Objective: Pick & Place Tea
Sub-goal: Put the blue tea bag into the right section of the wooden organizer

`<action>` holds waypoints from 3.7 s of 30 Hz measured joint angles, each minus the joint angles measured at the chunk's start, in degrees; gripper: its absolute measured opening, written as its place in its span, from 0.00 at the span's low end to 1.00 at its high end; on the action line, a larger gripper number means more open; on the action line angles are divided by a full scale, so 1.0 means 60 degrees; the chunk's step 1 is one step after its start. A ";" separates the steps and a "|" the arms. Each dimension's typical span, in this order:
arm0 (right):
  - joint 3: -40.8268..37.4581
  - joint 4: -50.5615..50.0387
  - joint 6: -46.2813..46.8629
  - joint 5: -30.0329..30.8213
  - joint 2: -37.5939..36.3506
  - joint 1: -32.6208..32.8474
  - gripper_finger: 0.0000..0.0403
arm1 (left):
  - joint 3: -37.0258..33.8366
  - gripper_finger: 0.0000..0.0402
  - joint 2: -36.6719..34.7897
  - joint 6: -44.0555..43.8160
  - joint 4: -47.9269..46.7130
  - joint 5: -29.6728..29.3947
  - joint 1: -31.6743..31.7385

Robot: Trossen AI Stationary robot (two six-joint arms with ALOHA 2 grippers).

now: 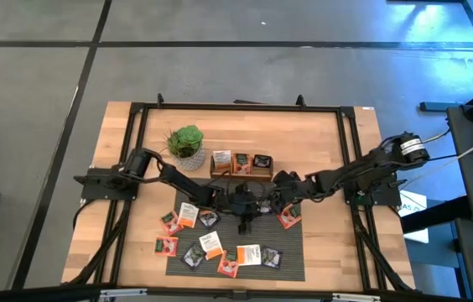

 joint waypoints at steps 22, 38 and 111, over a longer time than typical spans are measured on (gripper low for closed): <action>0.0004 0.0432 0.0304 -0.1903 0.0198 -0.0462 0.32 | -0.0036 0.34 0.0018 0.0152 -0.0130 0.0031 -0.0009; -0.0004 0.0235 0.0117 -0.2327 -0.0253 -0.0579 0.27 | -0.0046 0.34 0.0022 0.0149 -0.0141 0.0027 -0.0006; 0.0119 0.1319 -0.4060 -0.1140 -0.2892 -0.0433 0.00 | -0.3327 0.34 -0.4831 0.0998 0.2601 0.0292 -0.1910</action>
